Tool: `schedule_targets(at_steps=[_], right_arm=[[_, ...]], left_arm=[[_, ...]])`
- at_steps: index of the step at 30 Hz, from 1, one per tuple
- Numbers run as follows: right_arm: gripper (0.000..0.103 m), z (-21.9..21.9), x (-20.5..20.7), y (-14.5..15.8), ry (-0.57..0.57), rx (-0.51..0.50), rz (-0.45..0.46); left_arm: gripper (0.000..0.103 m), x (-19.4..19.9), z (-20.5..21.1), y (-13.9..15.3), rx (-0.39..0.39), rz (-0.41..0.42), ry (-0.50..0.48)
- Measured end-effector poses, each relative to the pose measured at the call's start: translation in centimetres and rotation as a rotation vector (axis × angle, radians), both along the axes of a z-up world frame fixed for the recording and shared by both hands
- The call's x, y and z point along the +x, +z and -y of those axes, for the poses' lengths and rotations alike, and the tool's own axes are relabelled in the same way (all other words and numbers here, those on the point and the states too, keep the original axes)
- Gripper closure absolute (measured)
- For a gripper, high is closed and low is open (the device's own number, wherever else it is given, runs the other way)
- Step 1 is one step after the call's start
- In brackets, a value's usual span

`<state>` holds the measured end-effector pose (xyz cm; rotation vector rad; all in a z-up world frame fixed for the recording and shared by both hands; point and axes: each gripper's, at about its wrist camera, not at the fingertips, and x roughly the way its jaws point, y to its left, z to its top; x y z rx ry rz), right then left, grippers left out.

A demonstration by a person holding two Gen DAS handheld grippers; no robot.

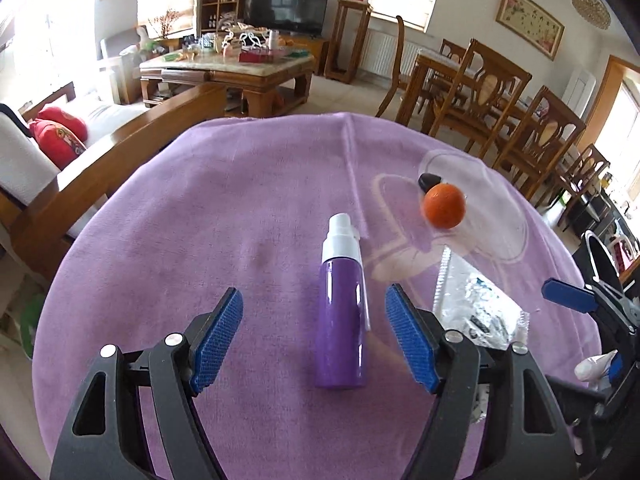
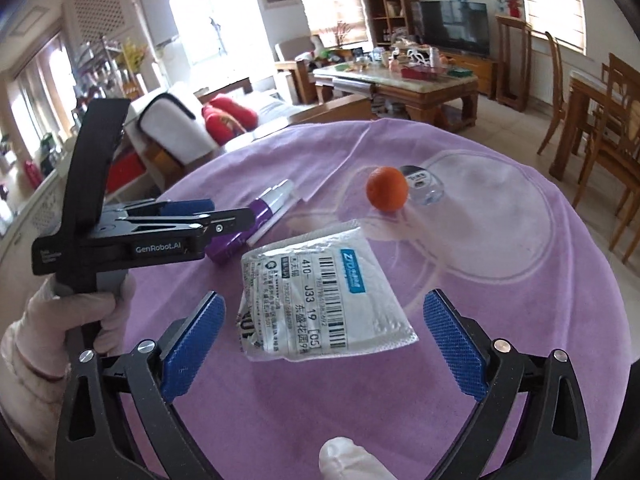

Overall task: Collect trash
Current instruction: 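Grasp the purple spray bottle with the left tool while the right tool grasps the white sachet, then carry the spray bottle and sachet over the black bin and open both tools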

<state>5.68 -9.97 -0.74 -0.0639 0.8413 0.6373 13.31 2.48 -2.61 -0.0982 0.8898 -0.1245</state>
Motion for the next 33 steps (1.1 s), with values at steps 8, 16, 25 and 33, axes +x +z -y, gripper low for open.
schedule_targets(at_steps=[8, 16, 25, 33], right_arm=[[0.005, -3.5, 2.0, -1.7, 0.056, -0.132, -0.029], [0.02, -3.6, 1.8, -1.8, 0.051, -0.129, -0.012], [0.032, -0.8, 0.6, -0.3, 0.02, -0.037, -0.033], [0.032, 5.7, -2.4, 3.1, -0.112, 0.098, 0.042]], left_arm=[[0.034, 0.1, -0.1, -1.0, 0.07, 0.0, -0.018], [0.075, -0.1, -1.5, -0.6, 0.011, 0.018, 0.006], [0.078, -1.3, -0.6, 1.1, -0.035, 0.082, -0.016], [0.078, -3.5, 3.7, 4.3, -0.053, 0.17, -0.099]])
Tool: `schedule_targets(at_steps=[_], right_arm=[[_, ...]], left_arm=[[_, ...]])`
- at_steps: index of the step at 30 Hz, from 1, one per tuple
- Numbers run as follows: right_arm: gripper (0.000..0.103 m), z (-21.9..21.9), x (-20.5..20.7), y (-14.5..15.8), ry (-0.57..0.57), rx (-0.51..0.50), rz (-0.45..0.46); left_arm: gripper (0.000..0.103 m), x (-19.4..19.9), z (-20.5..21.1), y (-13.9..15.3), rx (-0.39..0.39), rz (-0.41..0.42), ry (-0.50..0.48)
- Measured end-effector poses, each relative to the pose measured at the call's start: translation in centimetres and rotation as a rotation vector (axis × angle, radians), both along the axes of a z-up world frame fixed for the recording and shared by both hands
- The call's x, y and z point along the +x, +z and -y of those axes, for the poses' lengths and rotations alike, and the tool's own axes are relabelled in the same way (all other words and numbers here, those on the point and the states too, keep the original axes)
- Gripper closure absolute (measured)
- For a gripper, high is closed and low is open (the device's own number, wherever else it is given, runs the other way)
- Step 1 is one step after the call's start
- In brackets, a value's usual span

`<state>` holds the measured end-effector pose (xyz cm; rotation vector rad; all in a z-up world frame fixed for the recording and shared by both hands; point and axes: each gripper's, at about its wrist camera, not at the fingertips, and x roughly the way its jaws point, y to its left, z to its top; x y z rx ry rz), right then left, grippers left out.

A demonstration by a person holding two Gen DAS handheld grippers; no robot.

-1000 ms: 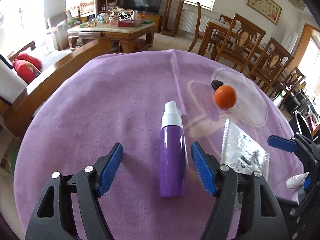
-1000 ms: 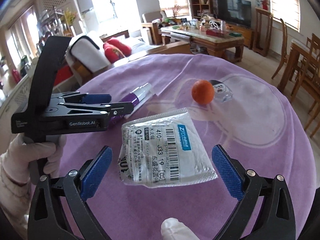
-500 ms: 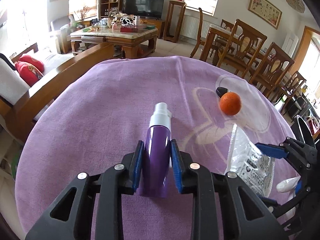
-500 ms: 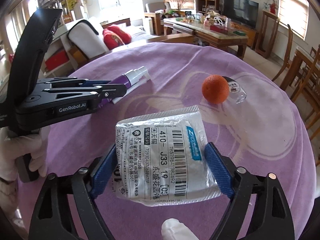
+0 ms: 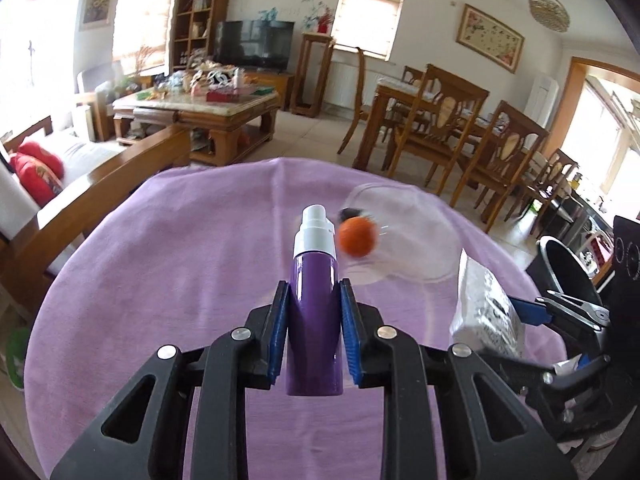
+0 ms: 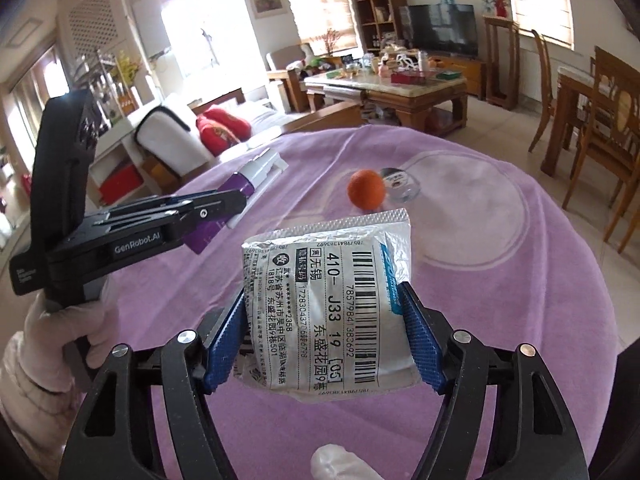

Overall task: Collect trash
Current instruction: 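Carry the spray bottle and sachet over the black bin and open both tools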

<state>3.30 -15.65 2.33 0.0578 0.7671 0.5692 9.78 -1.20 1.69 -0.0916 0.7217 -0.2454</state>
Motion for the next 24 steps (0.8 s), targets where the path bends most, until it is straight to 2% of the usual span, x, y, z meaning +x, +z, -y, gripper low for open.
schedule_targets(at_steps=[5, 12, 19, 24], right_arm=[[0.032, 6.6, -2.1, 2.0, -0.137, 0.074, 0.064], [0.032, 17.2, -5.3, 2.7, -0.321, 0.13, 0.112], [0.032, 27.6, -8.7, 1.7, -0.495, 0.159, 0.124], [0.032, 34.5, -11.3, 0.3, -0.616, 0.175, 0.127]], left_arm=[[0.078, -1.6, 5.9, 2.4, 0.001, 0.063, -0.112], [0.078, -3.0, 14.8, 3.9, -0.005, 0.121, -0.273], [0.078, -3.3, 23.7, 4.1, 0.003, 0.146, -0.406], [0.078, -2.9, 29.9, 2.8, -0.014, 0.116, -0.499]])
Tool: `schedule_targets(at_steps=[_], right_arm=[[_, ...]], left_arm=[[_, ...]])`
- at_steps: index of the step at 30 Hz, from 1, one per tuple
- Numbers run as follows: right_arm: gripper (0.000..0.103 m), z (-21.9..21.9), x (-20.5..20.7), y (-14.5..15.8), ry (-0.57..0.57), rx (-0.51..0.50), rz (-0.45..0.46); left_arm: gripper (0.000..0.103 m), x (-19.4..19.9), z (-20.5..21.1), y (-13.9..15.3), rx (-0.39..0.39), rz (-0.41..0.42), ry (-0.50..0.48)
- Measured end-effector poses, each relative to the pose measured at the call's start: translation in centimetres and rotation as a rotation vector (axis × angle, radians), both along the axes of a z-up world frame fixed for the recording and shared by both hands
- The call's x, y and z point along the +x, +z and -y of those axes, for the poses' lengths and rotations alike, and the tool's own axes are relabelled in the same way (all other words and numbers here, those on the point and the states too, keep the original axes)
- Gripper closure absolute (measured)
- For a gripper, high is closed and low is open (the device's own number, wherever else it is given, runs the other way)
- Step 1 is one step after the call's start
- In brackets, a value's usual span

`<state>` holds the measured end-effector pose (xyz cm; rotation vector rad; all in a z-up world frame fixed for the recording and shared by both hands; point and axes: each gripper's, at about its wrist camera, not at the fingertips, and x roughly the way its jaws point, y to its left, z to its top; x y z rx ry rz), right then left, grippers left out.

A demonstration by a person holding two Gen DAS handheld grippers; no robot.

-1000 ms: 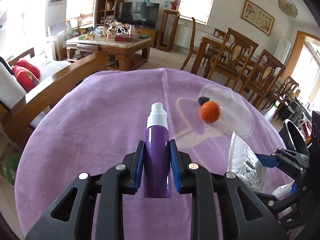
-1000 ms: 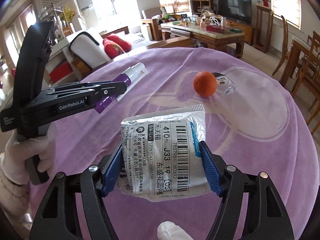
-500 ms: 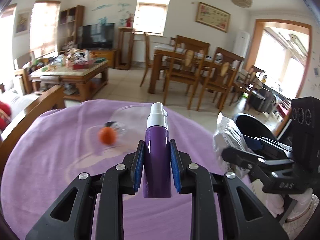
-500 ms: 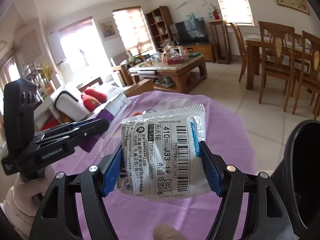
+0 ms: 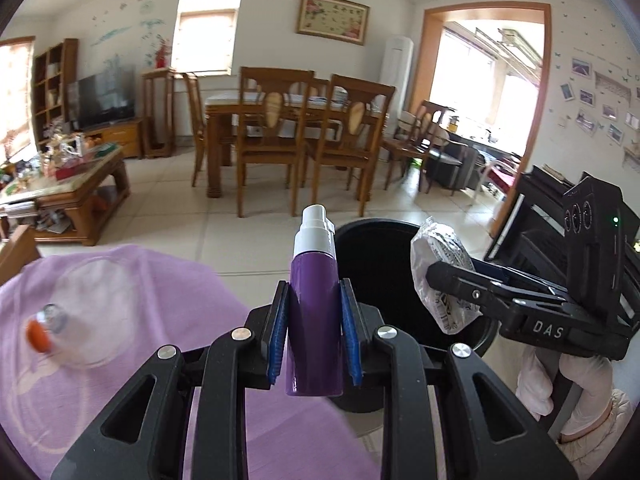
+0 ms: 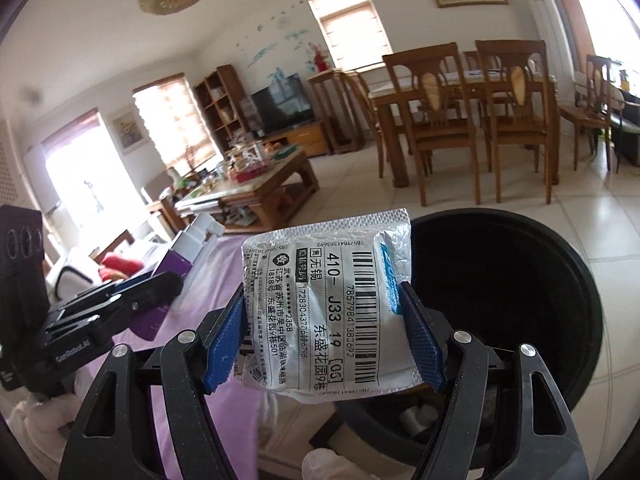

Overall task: Collect trash
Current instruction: 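Carry the spray bottle and sachet over the black bin and open both tools, then move both open tools back toward the table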

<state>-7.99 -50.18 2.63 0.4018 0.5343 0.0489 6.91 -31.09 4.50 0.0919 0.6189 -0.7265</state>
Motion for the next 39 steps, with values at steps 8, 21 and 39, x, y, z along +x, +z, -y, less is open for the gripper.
schedule_targets(at_steps=[8, 21, 39], right_arm=[[0.032, 8.5, -3.2, -2.9, -0.13, 0.071, -0.006], [0.031, 11.3, -2.3, -7.1, -0.172, 0.139, -0.04], [0.021, 10.1, -1.3, -5.7, -0.167, 0.163, -0.01]], left_arm=[[0.078, 0.9, 7.3, -3.0, 0.029, -0.081, -0.088], [0.078, 0.9, 11.7, -6.2, 0.102, -0.112, -0.122], [0.025, -1.7, 10.9, -4.0, 0.144, 0.044, -0.071]])
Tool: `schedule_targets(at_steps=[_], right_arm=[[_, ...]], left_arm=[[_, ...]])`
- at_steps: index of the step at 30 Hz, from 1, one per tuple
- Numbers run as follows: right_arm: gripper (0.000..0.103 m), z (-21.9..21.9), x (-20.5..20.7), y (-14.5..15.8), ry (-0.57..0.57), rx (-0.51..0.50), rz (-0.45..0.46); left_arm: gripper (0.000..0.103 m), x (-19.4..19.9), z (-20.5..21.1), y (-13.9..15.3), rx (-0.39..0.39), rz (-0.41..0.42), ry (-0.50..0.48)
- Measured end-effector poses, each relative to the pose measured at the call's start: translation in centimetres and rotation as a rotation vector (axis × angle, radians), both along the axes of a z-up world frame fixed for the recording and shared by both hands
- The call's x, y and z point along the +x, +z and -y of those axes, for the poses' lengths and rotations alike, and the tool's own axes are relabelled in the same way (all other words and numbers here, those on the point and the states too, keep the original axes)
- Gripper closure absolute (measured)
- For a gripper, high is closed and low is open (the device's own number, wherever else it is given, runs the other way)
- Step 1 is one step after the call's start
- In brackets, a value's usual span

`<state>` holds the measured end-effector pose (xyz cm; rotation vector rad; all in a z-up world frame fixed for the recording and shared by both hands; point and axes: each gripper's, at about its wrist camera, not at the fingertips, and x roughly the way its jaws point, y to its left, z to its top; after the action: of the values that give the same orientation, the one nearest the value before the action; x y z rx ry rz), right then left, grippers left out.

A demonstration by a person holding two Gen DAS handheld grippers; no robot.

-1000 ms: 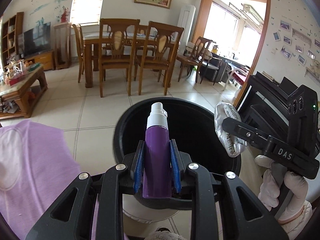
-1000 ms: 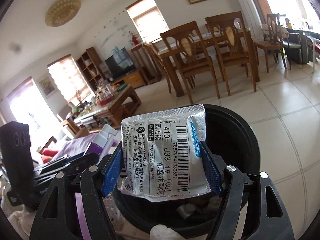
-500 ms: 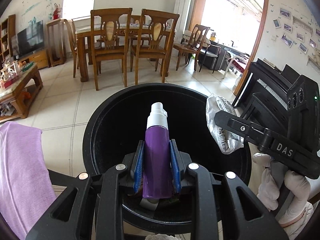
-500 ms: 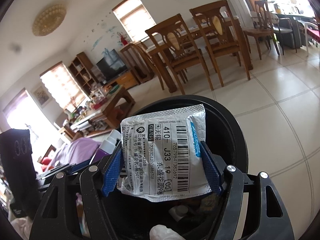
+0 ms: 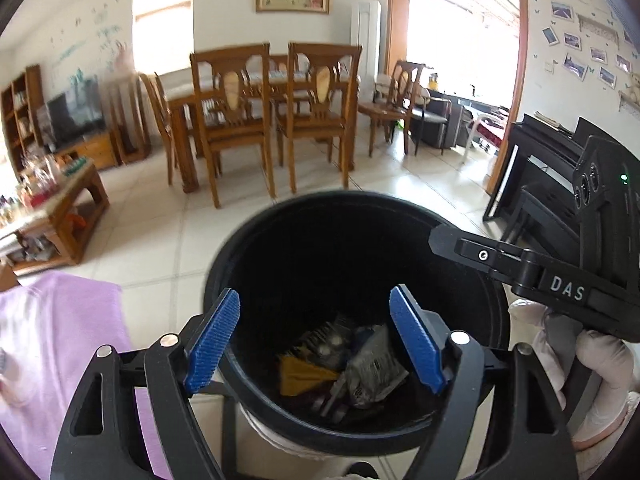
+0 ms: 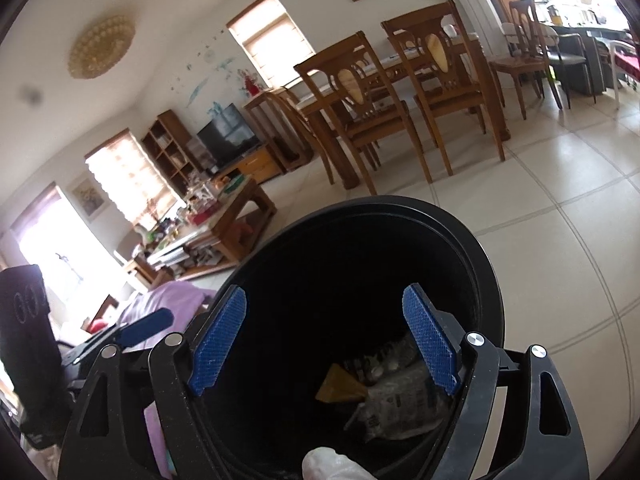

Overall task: Collect trash
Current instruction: 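Move both open tools back toward the table, then grasp the orange with the left tool while the right tool grasps the eye-drop bottle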

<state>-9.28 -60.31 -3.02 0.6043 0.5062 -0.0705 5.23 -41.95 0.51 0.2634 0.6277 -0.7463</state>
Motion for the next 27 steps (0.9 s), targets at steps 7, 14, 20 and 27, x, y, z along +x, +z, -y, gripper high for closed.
schedule_targets(at_steps=[7, 14, 20, 27], right_arm=[[0.02, -1.6, 0.6, 0.6, 0.021, -0.007, 0.015], [0.02, -5.9, 2.5, 1.6, 0.081, -0.025, 0.015], [0.017, -10.6, 5.2, 2.8, 0.153, -0.045, 0.016], [0.017, -18.6, 9.5, 3.9, 0.283, -0.084, 0.007]], left_arm=[[0.016, -1.3, -2.8, 1.8, -0.022, 0.066, 0.044], [0.016, -1.3, -6.7, 3.3, -0.04, 0.095, 0.089], [0.016, 0.1, -11.7, 3.4, -0.059, 0.077, 0.163], [0.015, 3.5, -20.1, 3.0, -0.079, 0.039, 0.322]])
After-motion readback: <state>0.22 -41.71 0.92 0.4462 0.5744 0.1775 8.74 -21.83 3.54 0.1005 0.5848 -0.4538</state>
